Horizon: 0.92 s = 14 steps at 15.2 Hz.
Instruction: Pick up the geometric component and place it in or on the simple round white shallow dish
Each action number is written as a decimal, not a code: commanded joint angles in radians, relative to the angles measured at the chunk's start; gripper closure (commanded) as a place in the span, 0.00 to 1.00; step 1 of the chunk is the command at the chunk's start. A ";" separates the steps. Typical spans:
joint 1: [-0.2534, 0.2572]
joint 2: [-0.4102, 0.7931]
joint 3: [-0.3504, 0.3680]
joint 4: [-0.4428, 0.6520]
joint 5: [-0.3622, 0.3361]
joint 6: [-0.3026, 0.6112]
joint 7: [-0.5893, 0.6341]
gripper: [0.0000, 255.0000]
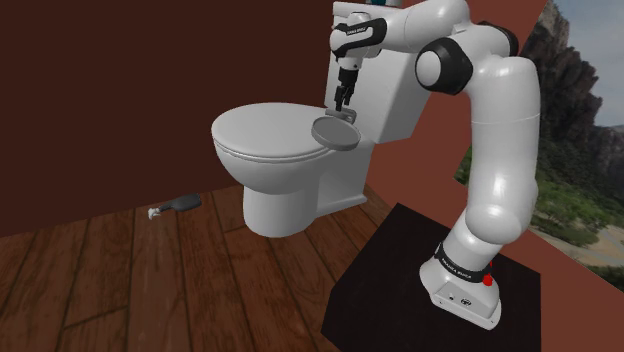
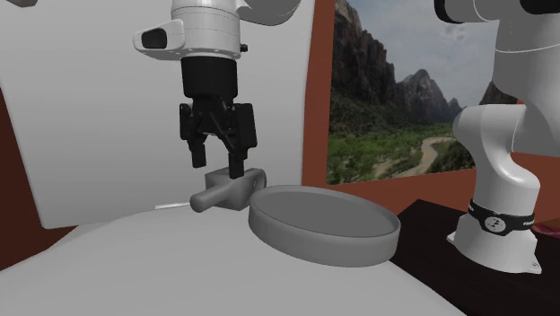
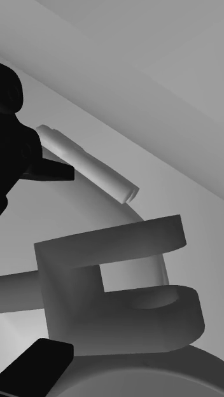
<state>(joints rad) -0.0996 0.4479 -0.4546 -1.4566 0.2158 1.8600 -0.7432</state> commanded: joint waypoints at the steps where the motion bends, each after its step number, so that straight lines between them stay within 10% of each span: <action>1: -0.006 0.025 -0.007 -0.022 -0.064 0.007 0.002 1.00; 9: 0.028 0.023 -0.061 -0.007 -0.045 -0.019 -0.019 1.00; 10: 0.030 0.002 -0.044 -0.010 0.036 0.007 -0.023 0.00; 14: 0.008 0.044 -0.017 0.066 0.087 -0.055 -0.034 0.00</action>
<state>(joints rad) -0.0882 0.4843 -0.4766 -1.3978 0.2928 1.8112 -0.7743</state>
